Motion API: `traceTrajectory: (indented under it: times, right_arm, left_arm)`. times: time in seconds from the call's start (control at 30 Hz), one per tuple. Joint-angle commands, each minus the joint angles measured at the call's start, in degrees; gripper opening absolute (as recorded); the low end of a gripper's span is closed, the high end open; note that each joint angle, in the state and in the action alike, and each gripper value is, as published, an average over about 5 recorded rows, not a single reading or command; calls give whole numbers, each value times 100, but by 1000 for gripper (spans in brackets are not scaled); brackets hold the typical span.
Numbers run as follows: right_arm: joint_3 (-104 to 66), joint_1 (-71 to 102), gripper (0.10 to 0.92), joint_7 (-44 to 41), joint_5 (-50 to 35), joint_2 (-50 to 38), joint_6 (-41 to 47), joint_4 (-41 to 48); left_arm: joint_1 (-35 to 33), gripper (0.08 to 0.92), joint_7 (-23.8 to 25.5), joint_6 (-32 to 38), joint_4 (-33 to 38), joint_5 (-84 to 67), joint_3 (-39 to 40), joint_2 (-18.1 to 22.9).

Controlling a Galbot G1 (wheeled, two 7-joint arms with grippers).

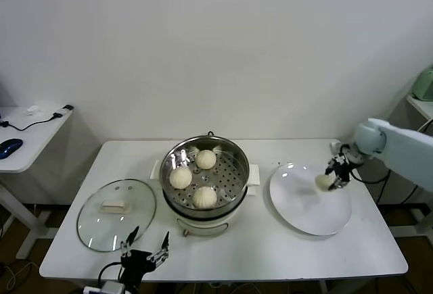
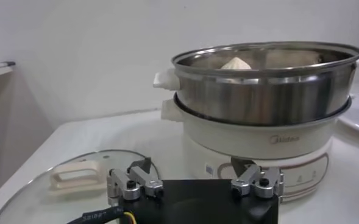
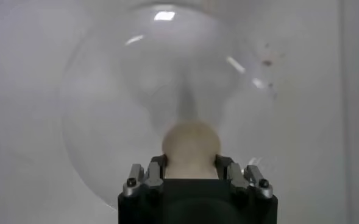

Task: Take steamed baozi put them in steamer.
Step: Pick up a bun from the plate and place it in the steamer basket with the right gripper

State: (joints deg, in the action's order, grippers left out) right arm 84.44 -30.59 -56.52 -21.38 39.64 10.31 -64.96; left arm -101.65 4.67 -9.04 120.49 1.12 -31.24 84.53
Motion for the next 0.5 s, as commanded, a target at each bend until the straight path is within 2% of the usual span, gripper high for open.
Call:
traceTrajectory:
  times: [0.03, 0.27, 0.5]
  right_arm:
    - [2507, -3845, 560, 261, -2818, 763, 371, -1800]
    - [2114, -4138, 562, 993, -4158, 1822, 1077, -2676]
    - [1784, -3149, 560, 1709, -4326, 2544, 1621, -2840]
  left_arm:
    - [30, 823, 21, -54, 62, -21, 4, -5]
    - [150, 823, 88, -163, 151, -67, -3, -32]
    - [186, 823, 87, -189, 237, -193, -109, -41]
